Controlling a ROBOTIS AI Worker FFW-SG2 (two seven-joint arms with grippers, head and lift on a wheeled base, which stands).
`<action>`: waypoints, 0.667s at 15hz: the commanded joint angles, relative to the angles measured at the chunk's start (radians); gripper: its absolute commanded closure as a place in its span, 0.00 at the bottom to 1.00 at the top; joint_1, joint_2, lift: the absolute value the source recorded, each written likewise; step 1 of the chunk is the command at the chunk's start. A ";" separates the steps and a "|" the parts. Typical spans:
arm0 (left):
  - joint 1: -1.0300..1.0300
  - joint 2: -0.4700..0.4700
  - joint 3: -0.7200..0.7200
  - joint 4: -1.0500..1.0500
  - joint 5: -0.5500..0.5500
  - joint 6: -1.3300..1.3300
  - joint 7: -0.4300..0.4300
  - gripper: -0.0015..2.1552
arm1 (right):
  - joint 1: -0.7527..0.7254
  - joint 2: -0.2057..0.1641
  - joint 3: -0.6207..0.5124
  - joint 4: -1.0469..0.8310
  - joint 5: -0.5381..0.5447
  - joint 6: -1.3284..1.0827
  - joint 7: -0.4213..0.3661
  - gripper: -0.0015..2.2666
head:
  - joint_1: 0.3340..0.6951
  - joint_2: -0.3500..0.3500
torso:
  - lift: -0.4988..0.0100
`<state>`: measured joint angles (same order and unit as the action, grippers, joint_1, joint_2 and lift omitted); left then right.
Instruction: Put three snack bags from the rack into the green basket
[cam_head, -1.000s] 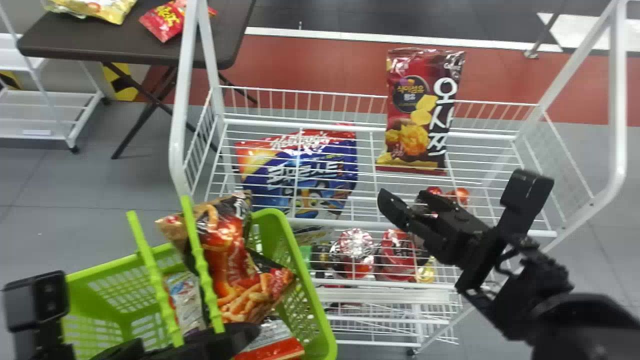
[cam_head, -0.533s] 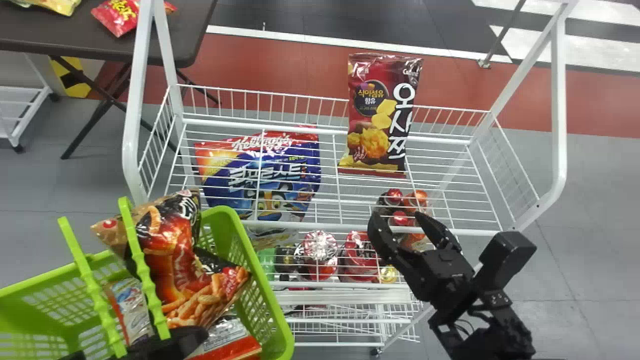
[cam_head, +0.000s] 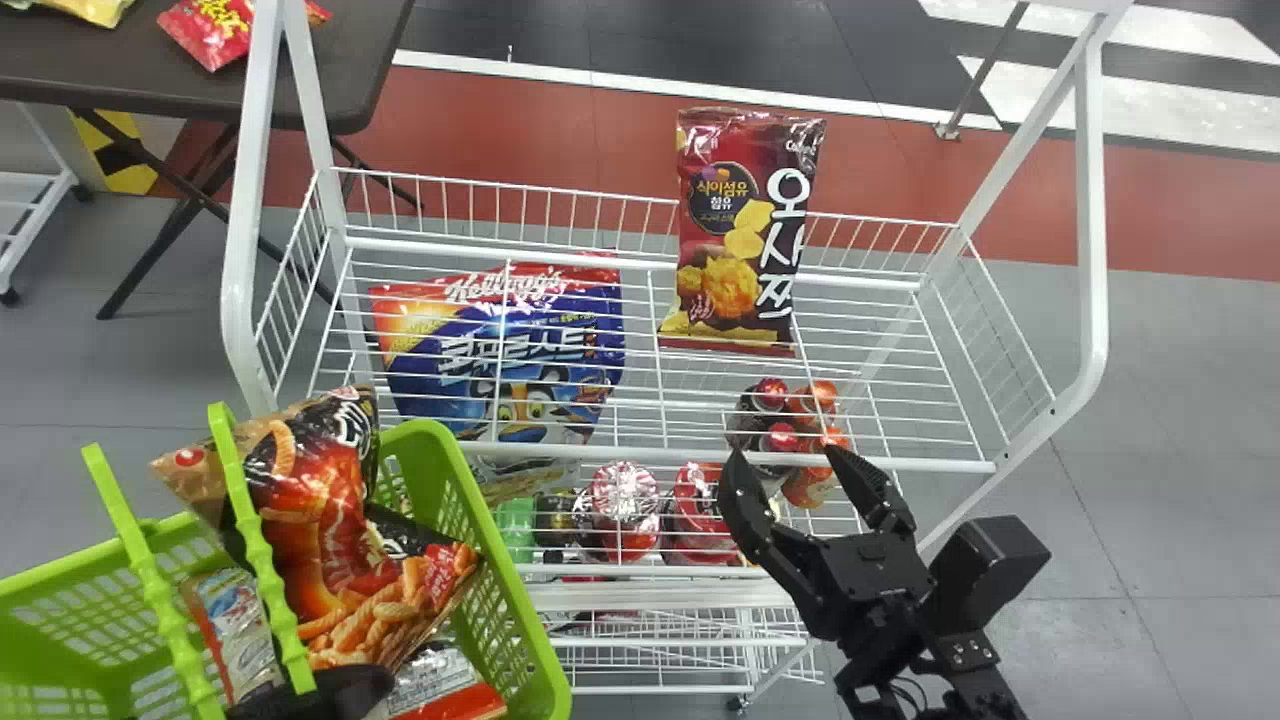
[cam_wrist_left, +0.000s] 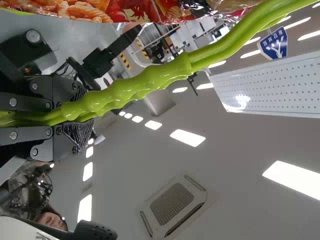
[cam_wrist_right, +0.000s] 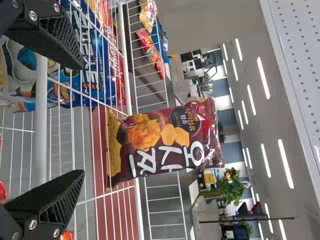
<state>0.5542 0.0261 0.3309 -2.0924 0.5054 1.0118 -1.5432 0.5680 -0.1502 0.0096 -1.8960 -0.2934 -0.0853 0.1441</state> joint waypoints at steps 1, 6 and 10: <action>0.001 0.000 0.000 -0.001 0.001 0.000 -0.002 1.00 | 0.003 0.000 0.001 0.002 -0.001 -0.001 0.000 0.03 | 1.00 0.23 | 0.98; 0.001 0.003 0.000 0.002 0.001 0.000 -0.005 1.00 | 0.009 0.001 0.001 0.002 -0.003 -0.004 0.000 0.03 | 1.00 0.23 | 0.98; 0.001 0.002 0.000 0.006 0.001 -0.003 -0.005 1.00 | 0.009 0.001 0.000 0.002 -0.003 -0.004 0.000 0.03 | 1.00 0.23 | 0.98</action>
<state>0.5546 0.0284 0.3312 -2.0876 0.5062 1.0108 -1.5478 0.5768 -0.1488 0.0098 -1.8944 -0.2961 -0.0895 0.1442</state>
